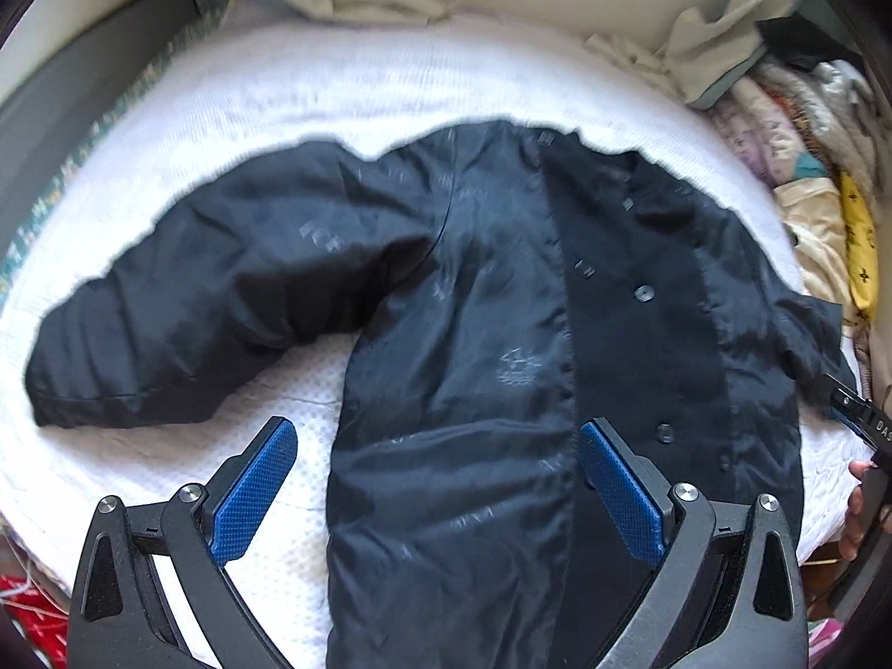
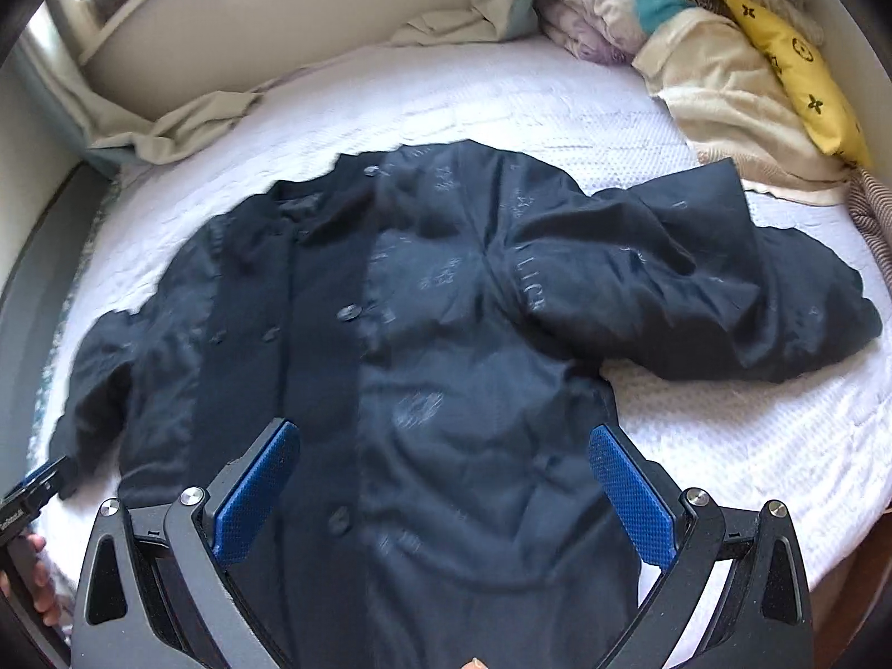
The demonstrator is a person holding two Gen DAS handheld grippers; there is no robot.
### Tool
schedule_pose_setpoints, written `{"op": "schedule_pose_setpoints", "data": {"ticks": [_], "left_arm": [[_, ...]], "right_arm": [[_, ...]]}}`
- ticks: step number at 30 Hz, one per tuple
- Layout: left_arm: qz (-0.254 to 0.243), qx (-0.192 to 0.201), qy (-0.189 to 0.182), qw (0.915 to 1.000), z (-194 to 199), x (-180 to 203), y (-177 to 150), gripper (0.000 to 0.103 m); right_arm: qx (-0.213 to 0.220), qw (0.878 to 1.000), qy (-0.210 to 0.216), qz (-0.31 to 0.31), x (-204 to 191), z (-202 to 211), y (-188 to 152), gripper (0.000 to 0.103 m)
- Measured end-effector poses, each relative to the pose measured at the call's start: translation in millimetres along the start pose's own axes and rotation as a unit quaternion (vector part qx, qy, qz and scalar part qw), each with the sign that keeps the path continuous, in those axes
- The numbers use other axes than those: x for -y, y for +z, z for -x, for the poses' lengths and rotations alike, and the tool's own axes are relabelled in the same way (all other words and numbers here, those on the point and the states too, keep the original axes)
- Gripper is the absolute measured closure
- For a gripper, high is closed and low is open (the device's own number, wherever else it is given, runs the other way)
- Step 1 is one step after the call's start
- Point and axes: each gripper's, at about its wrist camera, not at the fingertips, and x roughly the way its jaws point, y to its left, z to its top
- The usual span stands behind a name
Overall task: Fold large clothes
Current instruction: 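Grasp the cuff of the sleeve nearest the left gripper and lift it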
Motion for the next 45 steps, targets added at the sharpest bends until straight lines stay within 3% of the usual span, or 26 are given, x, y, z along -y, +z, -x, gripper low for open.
{"op": "schedule_pose_setpoints", "data": {"ticks": [2, 6, 10, 15, 22, 31, 35, 39, 40, 45], "left_arm": [[0.009, -0.026, -0.003, 0.9996, -21, -5, 7, 0.004], [0.001, -0.040, 0.029, 0.9988, -51, -9, 27, 0.008], [-0.008, -0.054, 0.031, 0.9980, -80, -7, 44, 0.022], [-0.002, -0.056, 0.033, 0.9979, -103, -8, 60, 0.026], [0.059, -0.050, 0.022, 0.9968, -121, -22, 84, 0.027], [0.094, -0.019, 0.004, 0.9954, -117, -49, 106, 0.027], [0.072, -0.021, 0.012, 0.9971, -107, -45, 100, 0.028], [0.053, -0.012, 0.012, 0.9985, -76, -47, 92, 0.025], [0.056, -0.008, 0.008, 0.9984, -65, -53, 90, 0.020], [0.085, 0.011, -0.007, 0.9963, -27, -84, 62, 0.013]], "right_arm": [[-0.003, 1.000, -0.025, -0.001, 7, -17, 4, 0.005], [-0.011, 0.998, -0.054, -0.010, 23, -47, 14, 0.010], [-0.040, 0.997, -0.058, -0.021, 38, -83, 22, 0.027], [-0.039, 0.997, -0.065, -0.030, 49, -112, 34, 0.027], [-0.017, 0.997, -0.068, -0.030, 50, -129, 51, 0.026], [0.019, 0.997, -0.074, -0.027, 43, -137, 62, 0.023], [0.017, 0.996, -0.077, -0.039, 45, -132, 57, 0.021], [-0.011, 0.996, -0.060, -0.060, 47, -122, 53, 0.021], [-0.015, 0.996, -0.055, -0.068, 48, -118, 52, 0.021], [0.011, 0.997, -0.050, -0.052, 42, -77, 39, 0.021]]}}
